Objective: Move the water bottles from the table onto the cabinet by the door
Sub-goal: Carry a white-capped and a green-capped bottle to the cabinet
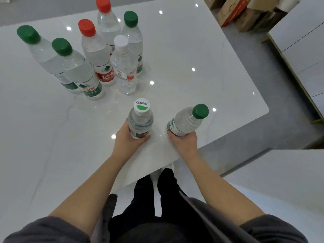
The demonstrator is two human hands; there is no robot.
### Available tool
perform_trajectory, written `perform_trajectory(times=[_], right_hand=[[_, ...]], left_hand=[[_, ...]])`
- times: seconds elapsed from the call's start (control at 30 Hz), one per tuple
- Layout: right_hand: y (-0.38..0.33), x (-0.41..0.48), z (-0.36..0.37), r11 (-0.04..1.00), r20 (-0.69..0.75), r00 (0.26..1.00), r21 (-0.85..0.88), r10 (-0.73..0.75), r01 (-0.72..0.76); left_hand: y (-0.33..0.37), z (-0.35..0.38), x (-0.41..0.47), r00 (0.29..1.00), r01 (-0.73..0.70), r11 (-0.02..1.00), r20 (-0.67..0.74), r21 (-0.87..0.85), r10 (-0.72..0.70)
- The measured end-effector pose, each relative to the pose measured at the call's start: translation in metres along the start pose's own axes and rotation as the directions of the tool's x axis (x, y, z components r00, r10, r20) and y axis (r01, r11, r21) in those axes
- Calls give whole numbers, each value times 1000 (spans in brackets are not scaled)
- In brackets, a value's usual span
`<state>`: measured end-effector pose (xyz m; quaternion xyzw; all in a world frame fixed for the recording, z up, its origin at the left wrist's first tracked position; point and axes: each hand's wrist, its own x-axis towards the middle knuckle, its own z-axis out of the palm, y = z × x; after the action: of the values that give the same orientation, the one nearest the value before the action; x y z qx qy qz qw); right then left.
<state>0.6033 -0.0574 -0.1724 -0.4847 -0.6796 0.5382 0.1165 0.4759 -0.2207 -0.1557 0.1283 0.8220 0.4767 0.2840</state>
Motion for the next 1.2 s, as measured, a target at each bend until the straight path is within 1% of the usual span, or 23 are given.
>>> perform_trajectory(times=[0.17, 0.27, 0.47, 0.6, 0.7, 0.8, 0.9, 1.03, 1.13, 1.2], right_hand=[[5, -19, -48, 993, -159, 987, 115, 2, 16], [13, -34, -86, 990, -242, 970, 140, 32, 2], [36, -84, -174, 987, -447, 890, 157, 89, -20], [54, -128, -223, 983, -558, 821, 184, 121, -19], [63, -158, -254, 974, -617, 771, 226, 159, -20], [59, -177, -286, 970, -662, 732, 245, 159, 11], [48, -194, -324, 964, -719, 684, 250, 123, 89], [13, -204, -374, 944, -788, 612, 247, 65, 218], [-22, -208, -405, 927, -844, 537, 207, 6, 314], [-46, -211, -423, 919, -872, 490, 174, -23, 353]], left_hand=[[33, 36, -15, 988, -70, 998, 137, -3, 69], [54, 62, -27, 972, -114, 994, 206, -1, 112], [102, 131, -63, 893, -230, 973, 391, -25, 221], [130, 178, -101, 817, -326, 945, 490, -43, 304], [145, 206, -129, 759, -389, 920, 550, -48, 349], [166, 227, -148, 707, -427, 900, 588, -86, 392], [206, 243, -167, 647, -490, 861, 604, -138, 465], [279, 260, -183, 562, -558, 791, 588, -249, 581], [332, 267, -190, 478, -571, 740, 588, -356, 652], [362, 269, -191, 427, -575, 705, 583, -415, 691]])
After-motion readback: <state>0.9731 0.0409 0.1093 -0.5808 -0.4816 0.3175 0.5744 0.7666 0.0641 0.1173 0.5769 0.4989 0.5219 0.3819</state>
